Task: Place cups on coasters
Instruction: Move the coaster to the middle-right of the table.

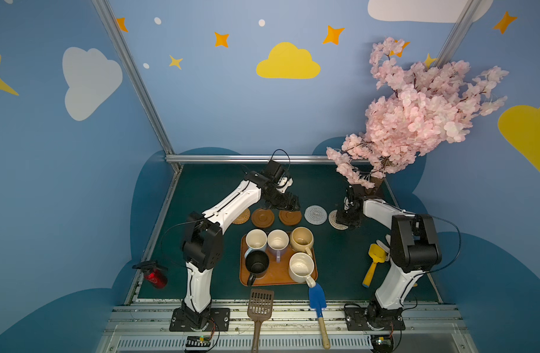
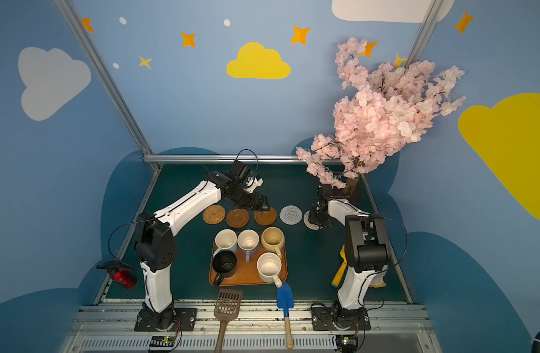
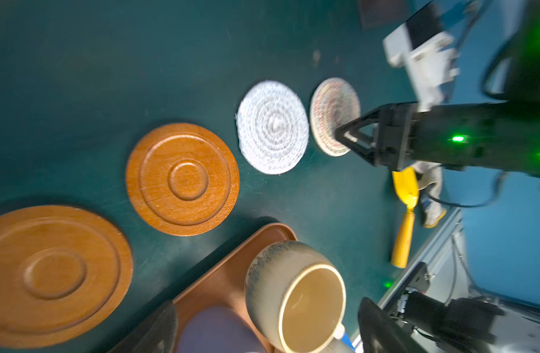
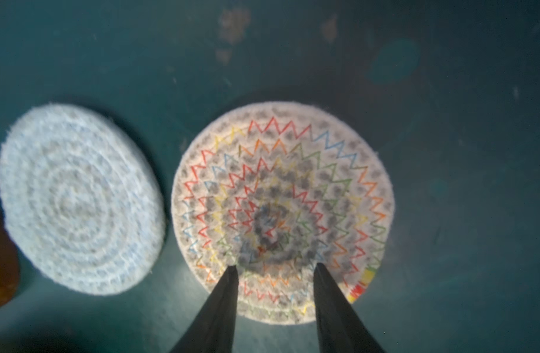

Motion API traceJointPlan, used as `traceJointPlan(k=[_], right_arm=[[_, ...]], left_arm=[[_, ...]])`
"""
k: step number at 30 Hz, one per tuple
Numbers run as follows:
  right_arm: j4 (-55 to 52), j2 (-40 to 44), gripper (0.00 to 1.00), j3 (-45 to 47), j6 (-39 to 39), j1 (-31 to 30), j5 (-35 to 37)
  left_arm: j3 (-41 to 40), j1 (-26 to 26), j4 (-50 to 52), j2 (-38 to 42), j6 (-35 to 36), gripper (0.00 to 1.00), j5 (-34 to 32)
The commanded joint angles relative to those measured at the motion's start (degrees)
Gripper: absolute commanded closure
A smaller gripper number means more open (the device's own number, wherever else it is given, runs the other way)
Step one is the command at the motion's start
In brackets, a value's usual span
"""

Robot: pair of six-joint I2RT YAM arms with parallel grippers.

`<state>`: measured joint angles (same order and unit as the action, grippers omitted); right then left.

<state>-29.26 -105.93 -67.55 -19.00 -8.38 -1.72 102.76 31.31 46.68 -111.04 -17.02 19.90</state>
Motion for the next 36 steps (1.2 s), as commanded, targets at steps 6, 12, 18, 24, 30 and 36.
traceJointPlan(k=[6, 12, 18, 24, 30, 36], right_arm=[[-3.9, -3.5, 0.57, -4.9, 0.9, 0.8, 2.1], [-4.9, -6.0, 0.56, -8.2, 0.8, 2.2, 2.3], [-5.3, -7.5, 0.54, -10.7, 1.8, 2.5, 2.9], [-0.6, -2.8, 0.55, -6.6, 4.3, 2.1, 0.0], [1.0, 3.5, 0.55, -2.4, 4.1, 0.3, 0.8], [-0.3, 5.0, 0.54, 1.5, 1.6, -0.7, -1.1]], left_arm=[[-3.8, -1.9, -1.6, 6.8, -0.6, 0.08, 0.7], [-6.2, -2.6, -1.3, 9.3, -0.4, 0.07, -0.1], [-7.8, -3.7, -0.7, 10.7, -0.2, 0.07, -0.6], [-9.5, -4.2, -0.9, 11.5, 0.0, 0.08, -1.0], [-11.4, -4.3, -3.5, 12.4, -1.3, 0.07, -0.6], [-11.5, -4.3, -2.8, 12.9, -0.7, 0.07, -1.1]])
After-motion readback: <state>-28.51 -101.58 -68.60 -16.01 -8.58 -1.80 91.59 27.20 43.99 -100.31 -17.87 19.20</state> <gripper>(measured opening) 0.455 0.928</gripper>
